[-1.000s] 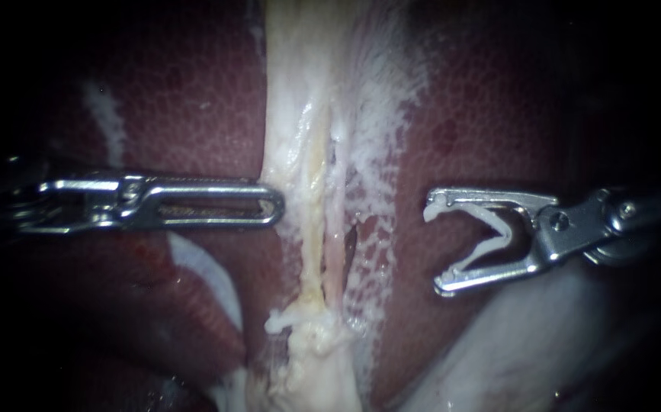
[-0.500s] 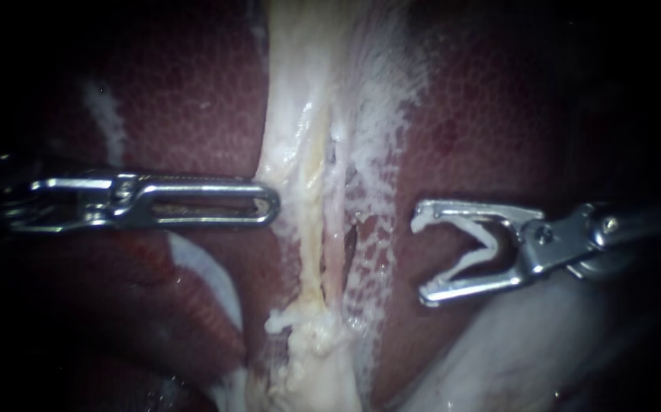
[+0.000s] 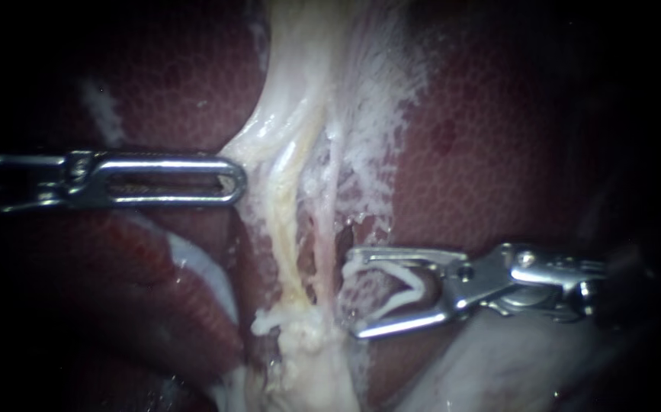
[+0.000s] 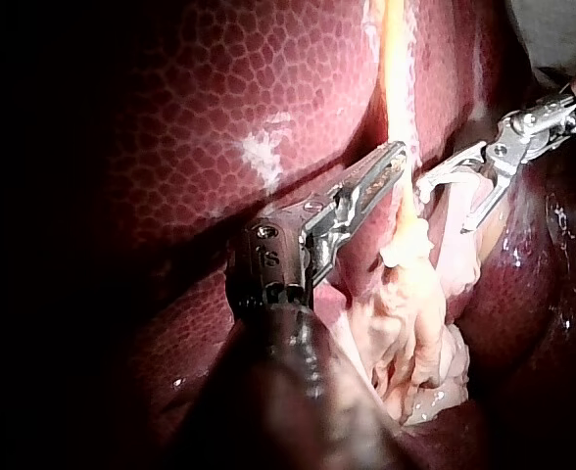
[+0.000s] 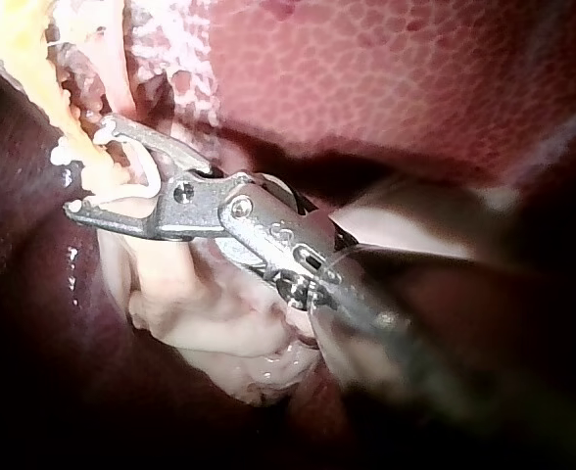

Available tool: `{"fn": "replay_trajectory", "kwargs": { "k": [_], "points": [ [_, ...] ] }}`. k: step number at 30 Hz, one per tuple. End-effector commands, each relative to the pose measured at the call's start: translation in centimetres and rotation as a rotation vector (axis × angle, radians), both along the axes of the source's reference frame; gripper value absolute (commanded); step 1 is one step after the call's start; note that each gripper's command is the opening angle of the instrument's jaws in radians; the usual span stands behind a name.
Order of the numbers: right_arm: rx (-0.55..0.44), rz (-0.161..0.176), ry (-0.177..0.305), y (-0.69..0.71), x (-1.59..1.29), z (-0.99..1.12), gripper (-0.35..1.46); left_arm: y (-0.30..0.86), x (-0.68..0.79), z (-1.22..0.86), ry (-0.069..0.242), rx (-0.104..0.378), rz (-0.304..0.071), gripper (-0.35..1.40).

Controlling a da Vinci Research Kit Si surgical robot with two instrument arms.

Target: Clipping second clip left tube

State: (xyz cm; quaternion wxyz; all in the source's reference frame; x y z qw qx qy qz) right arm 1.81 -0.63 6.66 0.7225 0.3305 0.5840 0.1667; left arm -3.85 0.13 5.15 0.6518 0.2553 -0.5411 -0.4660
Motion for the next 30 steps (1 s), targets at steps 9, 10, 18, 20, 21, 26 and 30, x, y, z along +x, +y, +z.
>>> {"fn": "replay_trajectory", "kwargs": {
  "k": [9, 10, 18, 20, 21, 26, 30],
  "points": [
    [0.008, -0.007, -0.006, 0.05, 0.13, 0.12, 0.59, -0.04, -0.02, -0.06, 0.003, -0.002, -0.003, -0.35],
    [0.009, -0.011, -0.008, 0.06, 0.14, 0.13, 0.59, -0.05, -0.02, -0.06, 0.003, -0.002, -0.003, -0.35],
    [0.026, -0.035, -0.011, 0.02, 0.37, 0.16, 0.58, -0.06, -0.04, -0.07, 0.004, -0.003, -0.003, -0.35],
    [0.035, -0.048, -0.005, -0.01, 0.42, 0.17, 0.58, -0.07, -0.04, -0.06, 0.004, -0.003, -0.004, -0.35],
    [0.040, -0.051, -0.004, -0.03, 0.45, 0.17, 0.58, -0.07, -0.04, -0.06, 0.005, -0.003, -0.004, -0.35],
    [0.057, -0.074, 0.006, -0.10, 0.56, 0.17, 0.57, -0.07, -0.05, -0.05, 0.005, -0.004, -0.004, -0.35],
    [0.072, -0.096, 0.013, -0.13, 0.63, 0.14, 0.55, -0.07, -0.05, -0.05, 0.005, -0.004, -0.004, -0.35]
  ]
}}
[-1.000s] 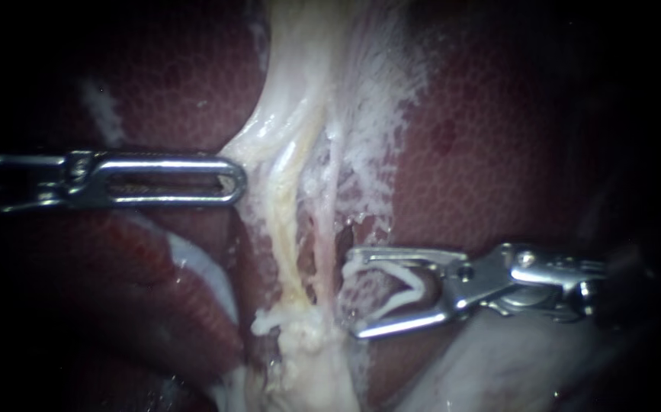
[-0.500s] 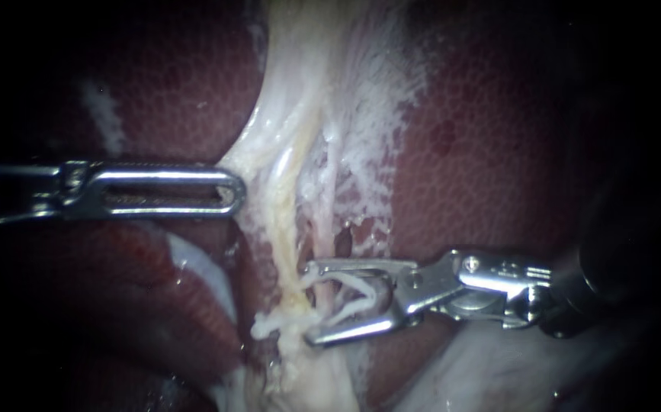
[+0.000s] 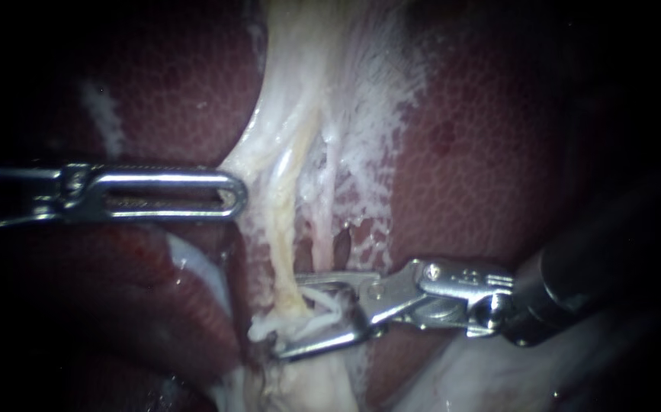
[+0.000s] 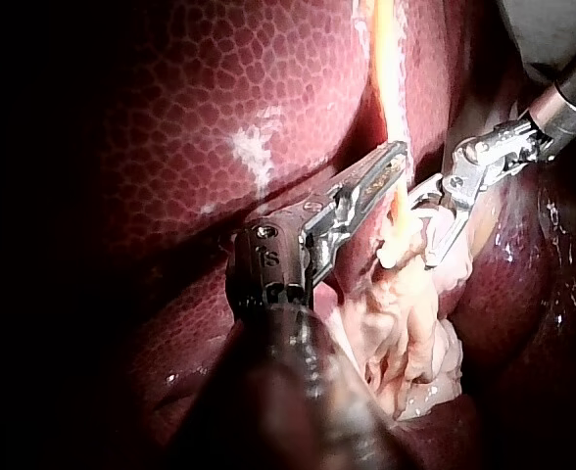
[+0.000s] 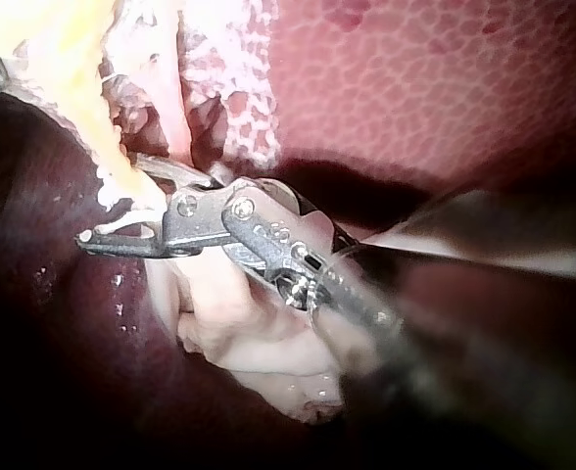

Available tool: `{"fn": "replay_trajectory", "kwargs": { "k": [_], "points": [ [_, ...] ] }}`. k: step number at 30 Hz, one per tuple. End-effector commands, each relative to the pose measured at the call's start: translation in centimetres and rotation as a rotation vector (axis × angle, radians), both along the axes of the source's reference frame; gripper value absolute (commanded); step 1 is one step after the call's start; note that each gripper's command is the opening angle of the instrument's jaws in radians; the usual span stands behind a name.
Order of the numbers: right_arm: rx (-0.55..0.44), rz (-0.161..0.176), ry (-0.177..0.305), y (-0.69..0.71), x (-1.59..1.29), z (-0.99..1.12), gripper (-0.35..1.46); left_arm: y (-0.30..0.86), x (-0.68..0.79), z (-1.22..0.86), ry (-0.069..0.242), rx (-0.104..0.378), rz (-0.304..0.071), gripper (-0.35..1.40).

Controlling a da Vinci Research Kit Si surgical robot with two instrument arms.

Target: Clipping second clip left tube

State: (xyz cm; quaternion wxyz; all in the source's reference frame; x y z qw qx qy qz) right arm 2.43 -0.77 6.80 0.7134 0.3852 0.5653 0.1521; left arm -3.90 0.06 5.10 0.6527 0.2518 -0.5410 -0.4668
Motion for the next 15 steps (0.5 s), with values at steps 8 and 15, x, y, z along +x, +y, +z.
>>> {"fn": "replay_trajectory", "kwargs": {
  "k": [8, 15],
  "points": [
    [-0.003, 0.004, -0.001, 0.04, 0.22, 0.02, 0.56, -0.02, -0.03, 0.03, 0.003, -0.003, -0.003, -0.35],
    [-0.002, 0.008, -0.003, 0.07, 0.29, 0.04, 0.54, -0.03, -0.03, 0.03, 0.002, -0.003, -0.001, -0.35]
  ]
}}
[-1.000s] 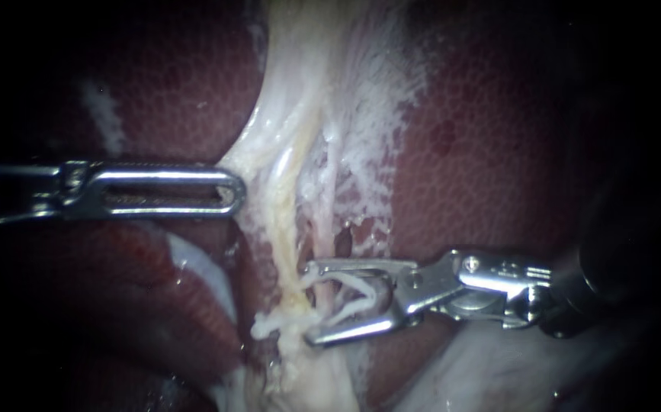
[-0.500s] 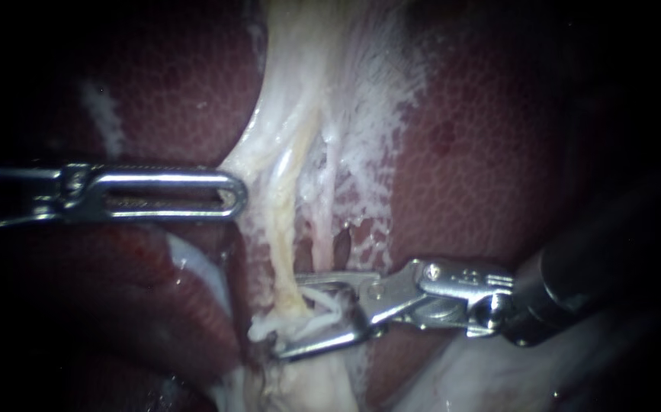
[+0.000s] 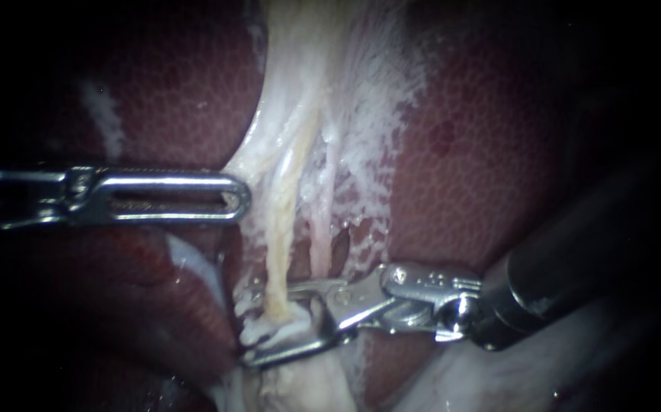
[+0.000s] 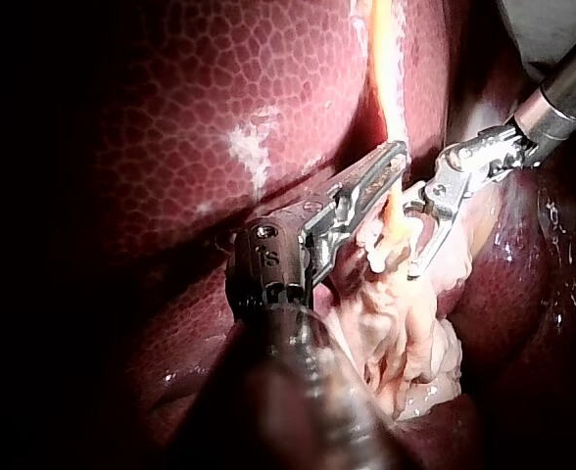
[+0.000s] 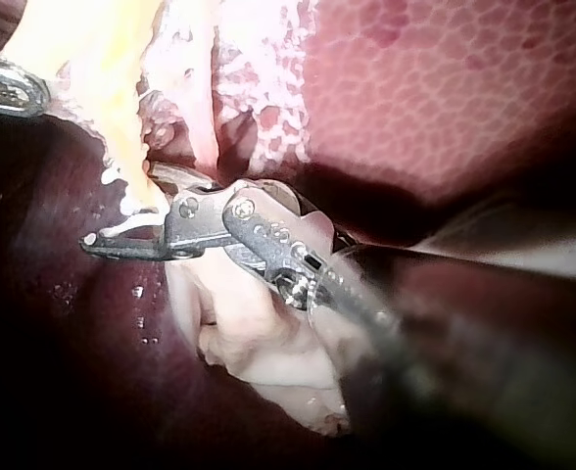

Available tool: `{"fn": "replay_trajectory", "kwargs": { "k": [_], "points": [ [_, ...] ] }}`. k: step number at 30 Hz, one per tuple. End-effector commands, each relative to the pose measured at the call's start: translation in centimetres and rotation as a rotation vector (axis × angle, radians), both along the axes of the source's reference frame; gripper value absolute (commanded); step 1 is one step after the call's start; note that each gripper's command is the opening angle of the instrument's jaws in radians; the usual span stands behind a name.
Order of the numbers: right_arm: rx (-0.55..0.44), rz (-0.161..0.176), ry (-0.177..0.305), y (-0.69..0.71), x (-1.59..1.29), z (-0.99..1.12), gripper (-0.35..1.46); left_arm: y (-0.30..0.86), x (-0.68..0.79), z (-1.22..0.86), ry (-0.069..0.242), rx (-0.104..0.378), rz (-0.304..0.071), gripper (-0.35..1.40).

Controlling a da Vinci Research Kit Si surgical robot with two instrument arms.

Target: Clipping second clip left tube

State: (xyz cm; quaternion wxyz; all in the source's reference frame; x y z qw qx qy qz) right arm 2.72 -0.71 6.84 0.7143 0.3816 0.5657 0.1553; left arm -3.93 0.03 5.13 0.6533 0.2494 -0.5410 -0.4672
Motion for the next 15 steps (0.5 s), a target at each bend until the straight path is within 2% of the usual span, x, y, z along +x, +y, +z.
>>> {"fn": "replay_trajectory", "kwargs": {
  "k": [1, 15],
  "points": [
    [0.000, -0.001, 0.001, 0.01, -0.01, 0.00, 0.54, 0.00, 0.00, 0.00, -0.001, 0.000, 0.001, -0.35],
    [0.005, -0.005, -0.002, 0.10, -0.07, -0.02, 0.50, 0.00, -0.01, 0.00, -0.001, 0.000, 0.001, -0.35]
  ]
}}
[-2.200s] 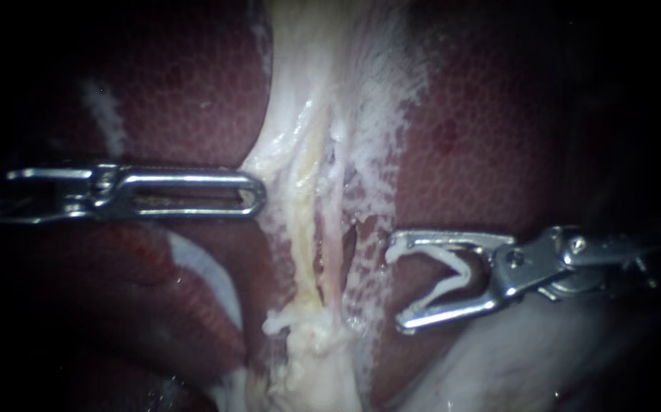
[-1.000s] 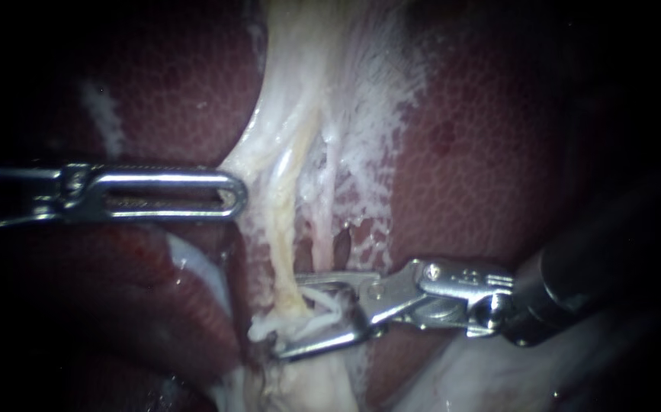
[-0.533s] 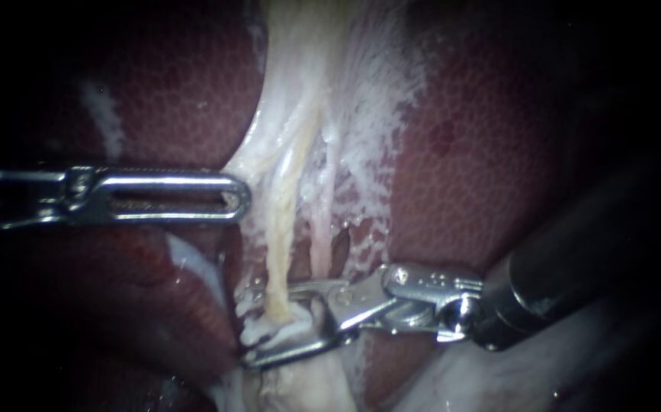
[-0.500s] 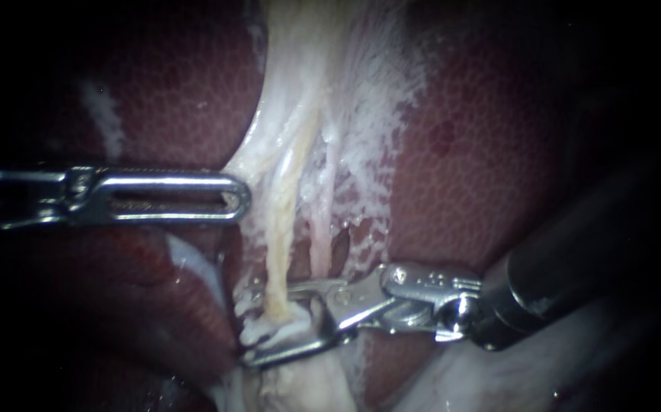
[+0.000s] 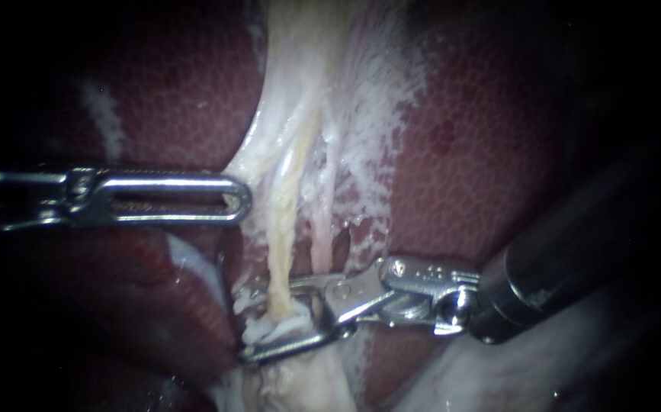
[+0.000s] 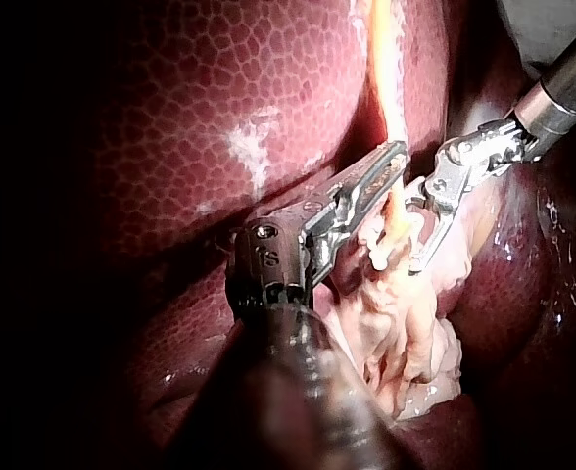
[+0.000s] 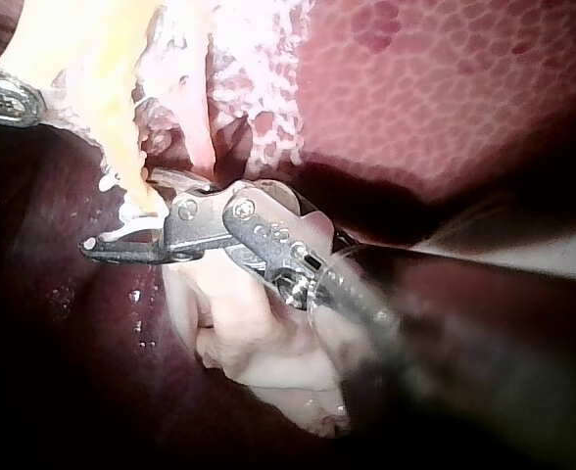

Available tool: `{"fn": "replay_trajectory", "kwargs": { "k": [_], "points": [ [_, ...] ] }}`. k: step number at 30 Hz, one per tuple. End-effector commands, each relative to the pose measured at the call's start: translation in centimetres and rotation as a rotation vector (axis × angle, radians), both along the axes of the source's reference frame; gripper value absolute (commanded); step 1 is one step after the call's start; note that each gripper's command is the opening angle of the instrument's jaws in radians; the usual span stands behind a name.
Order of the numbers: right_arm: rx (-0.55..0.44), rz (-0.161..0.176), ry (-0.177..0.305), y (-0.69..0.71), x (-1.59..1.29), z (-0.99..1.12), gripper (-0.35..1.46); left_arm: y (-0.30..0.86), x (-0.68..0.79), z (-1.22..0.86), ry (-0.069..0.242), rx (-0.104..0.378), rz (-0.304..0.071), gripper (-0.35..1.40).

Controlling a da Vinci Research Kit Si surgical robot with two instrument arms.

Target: Clipping second clip left tube

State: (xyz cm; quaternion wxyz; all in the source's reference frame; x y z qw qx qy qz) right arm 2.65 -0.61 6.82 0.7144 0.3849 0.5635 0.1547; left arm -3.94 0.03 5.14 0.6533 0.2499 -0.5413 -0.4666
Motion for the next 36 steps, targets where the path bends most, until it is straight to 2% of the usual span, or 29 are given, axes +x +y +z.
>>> {"fn": "replay_trajectory", "kwargs": {
  "k": [1, 7, 10, 11, 13, 15, 17, 21, 36],
  "points": [
    [0.001, 0.001, 0.000, 0.01, 0.00, -0.01, 0.50, 0.00, 0.00, 0.00, 0.000, 0.000, 0.000, -0.35],
    [0.006, 0.003, -0.006, 0.02, -0.01, -0.01, 0.46, -0.01, -0.01, 0.01, 0.000, -0.001, 0.000, -0.35],
    [0.011, -0.002, -0.030, 0.03, -0.02, 0.00, 0.38, -0.01, -0.01, 0.01, 0.001, -0.001, 0.000, -0.35],
    [0.012, -0.001, -0.043, 0.03, -0.02, 0.00, 0.32, -0.01, -0.01, 0.01, 0.001, -0.001, 0.000, -0.35],
    [0.003, -0.004, -0.068, 0.04, -0.03, 0.03, 0.02, -0.01, -0.02, 0.02, 0.001, -0.001, 0.000, -0.35],
    [-0.008, -0.010, -0.098, 0.06, -0.06, 0.08, -0.22, -0.01, -0.02, 0.02, 0.001, -0.001, 0.000, -0.35],
    [-0.010, -0.008, -0.103, 0.08, -0.09, 0.11, -0.35, -0.01, -0.02, 0.02, 0.001, -0.001, 0.000, -0.35],
    [-0.010, -0.007, -0.104, 0.11, -0.15, 0.17, -0.35, -0.01, -0.02, 0.02, 0.001, -0.001, 0.000, -0.35],
    [-0.004, -0.005, -0.109, 0.06, -0.15, 0.19, -0.35, -0.01, -0.02, 0.02, 0.001, -0.002, -0.001, -0.35]
  ]
}}
